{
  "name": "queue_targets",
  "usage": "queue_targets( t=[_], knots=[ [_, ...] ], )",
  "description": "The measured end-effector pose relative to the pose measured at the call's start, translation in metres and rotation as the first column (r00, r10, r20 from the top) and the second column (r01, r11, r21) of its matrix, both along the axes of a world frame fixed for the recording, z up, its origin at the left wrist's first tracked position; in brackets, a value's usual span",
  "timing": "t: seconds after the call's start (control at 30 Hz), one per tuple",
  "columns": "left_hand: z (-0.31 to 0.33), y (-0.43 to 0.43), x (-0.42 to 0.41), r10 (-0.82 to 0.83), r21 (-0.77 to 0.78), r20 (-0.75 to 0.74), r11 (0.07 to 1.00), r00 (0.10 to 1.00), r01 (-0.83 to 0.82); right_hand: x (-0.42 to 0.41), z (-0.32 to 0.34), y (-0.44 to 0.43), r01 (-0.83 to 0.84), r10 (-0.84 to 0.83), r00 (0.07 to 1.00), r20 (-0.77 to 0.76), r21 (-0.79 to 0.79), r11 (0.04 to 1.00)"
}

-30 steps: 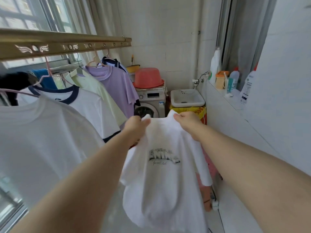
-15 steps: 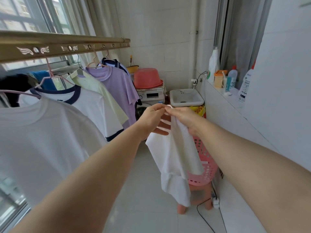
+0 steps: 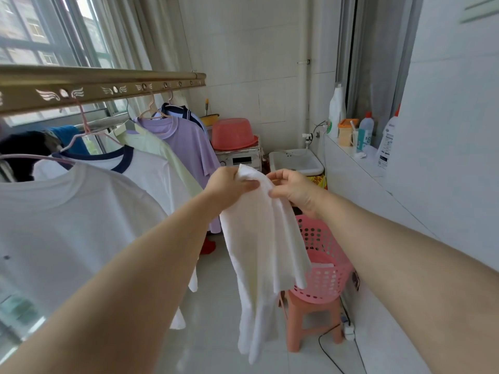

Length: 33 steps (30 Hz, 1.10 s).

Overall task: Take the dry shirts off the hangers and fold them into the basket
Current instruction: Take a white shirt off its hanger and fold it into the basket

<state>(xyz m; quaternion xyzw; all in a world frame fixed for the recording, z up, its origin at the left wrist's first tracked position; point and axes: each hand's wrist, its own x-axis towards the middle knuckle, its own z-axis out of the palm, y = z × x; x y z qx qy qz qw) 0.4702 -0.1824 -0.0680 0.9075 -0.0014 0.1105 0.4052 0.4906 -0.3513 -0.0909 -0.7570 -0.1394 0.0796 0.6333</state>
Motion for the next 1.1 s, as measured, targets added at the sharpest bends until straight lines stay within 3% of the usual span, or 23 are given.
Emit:
queue_targets(
  t=[0.1,0.17,0.33,0.47,0.57,0.67,0.77,0.87,0.97,1.03,1.1],
  knots=[
    [0.006,0.002,0.002,0.036,0.007,0.077,0.999,0.996,-0.037,0.004,-0.015,-0.010,-0.001,-0.005,1.000,-0.027,-0.212,0.977],
    [0.009,0.003,0.004,0.034,0.090,0.086,0.995,0.996,-0.042,0.004,-0.028,-0.013,-0.023,0.003,0.998,-0.061,-0.345,0.938],
    [0.019,0.006,0.004,0.021,0.173,0.122,0.984,0.992,-0.042,0.001,-0.054,-0.005,-0.031,-0.003,0.997,-0.071,-0.475,0.879],
    [0.023,0.014,0.006,0.022,0.224,0.143,0.973,0.990,-0.054,-0.002,-0.059,0.003,0.012,0.034,0.997,0.063,-0.621,0.783],
    [0.028,0.029,0.002,0.039,0.394,0.108,0.916,0.993,-0.079,0.006,-0.050,-0.006,0.218,-0.095,0.974,0.205,-0.738,0.639],
    [0.032,0.035,-0.003,0.037,0.548,-0.026,0.836,0.999,-0.017,0.017,-0.040,-0.019,0.439,-0.318,0.898,0.303,-0.646,0.625],
    [0.034,0.029,0.007,0.048,0.583,-0.095,0.812,0.994,0.017,0.028,-0.032,-0.030,0.599,-0.375,0.793,0.480,-0.504,0.622],
    [0.033,0.026,0.026,0.109,0.609,-0.038,0.791,0.993,-0.063,0.037,-0.028,-0.042,0.557,-0.299,0.798,0.523,-0.451,0.698],
    [0.031,0.024,0.055,0.131,0.535,0.022,0.836,0.991,-0.122,0.050,-0.026,-0.056,0.417,-0.200,0.873,0.444,-0.469,0.779],
    [0.030,0.017,0.078,0.137,0.507,0.044,0.850,0.990,-0.140,0.068,-0.028,-0.067,0.473,-0.196,0.848,0.492,-0.539,0.697],
    [0.030,0.008,0.098,0.152,0.547,0.071,0.821,0.986,-0.166,0.085,-0.027,-0.077,0.623,-0.270,0.758,0.594,-0.534,0.572]
  ],
)
